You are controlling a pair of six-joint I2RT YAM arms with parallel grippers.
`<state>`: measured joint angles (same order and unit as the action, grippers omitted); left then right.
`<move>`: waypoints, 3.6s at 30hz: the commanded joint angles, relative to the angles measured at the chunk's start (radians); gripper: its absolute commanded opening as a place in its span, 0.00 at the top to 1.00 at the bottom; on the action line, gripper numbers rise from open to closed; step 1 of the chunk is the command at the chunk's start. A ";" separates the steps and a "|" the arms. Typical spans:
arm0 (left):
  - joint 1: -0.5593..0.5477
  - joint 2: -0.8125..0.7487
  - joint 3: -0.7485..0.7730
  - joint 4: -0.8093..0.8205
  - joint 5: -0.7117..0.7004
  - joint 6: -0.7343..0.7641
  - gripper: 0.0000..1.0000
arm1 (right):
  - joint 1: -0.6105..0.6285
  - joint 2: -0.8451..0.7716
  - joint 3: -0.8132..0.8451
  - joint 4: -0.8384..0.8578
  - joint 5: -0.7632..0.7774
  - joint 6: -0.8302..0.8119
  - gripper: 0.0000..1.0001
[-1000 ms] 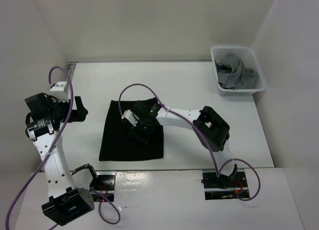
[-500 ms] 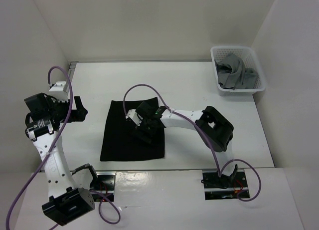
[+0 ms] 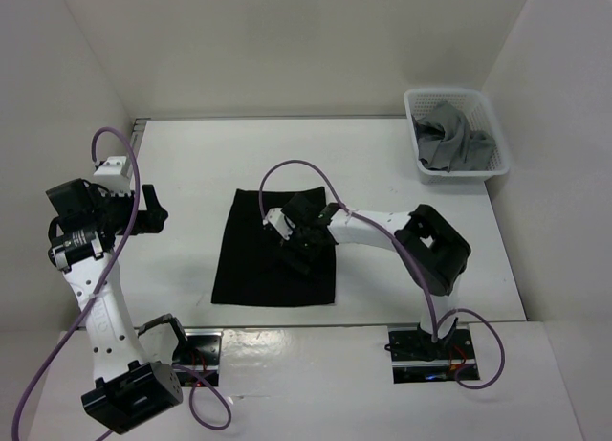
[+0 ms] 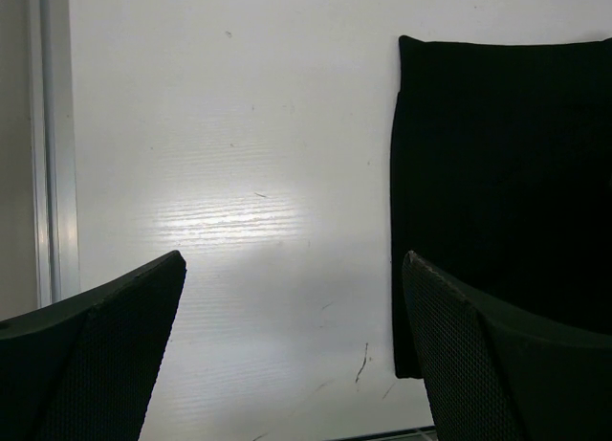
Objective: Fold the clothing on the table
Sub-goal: Flatten the skirt out, then fold the skirt
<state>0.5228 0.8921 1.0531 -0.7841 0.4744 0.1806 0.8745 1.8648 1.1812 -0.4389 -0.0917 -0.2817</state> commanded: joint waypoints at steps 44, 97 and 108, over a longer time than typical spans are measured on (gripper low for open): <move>-0.308 0.551 0.137 0.103 0.204 0.071 0.03 | -0.689 -0.432 -0.006 -0.302 -0.322 -0.093 0.01; -0.584 1.239 0.430 0.373 0.099 -0.156 0.59 | -0.790 -0.202 0.061 -0.320 -0.485 -0.097 0.10; -0.584 1.239 0.409 0.384 0.099 -0.156 0.99 | -0.790 -0.150 0.103 -0.320 -0.523 -0.097 0.10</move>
<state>-0.0631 2.1128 1.4677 -0.4114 0.5636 0.0200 0.0761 1.6958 1.2331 -0.7479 -0.5709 -0.3649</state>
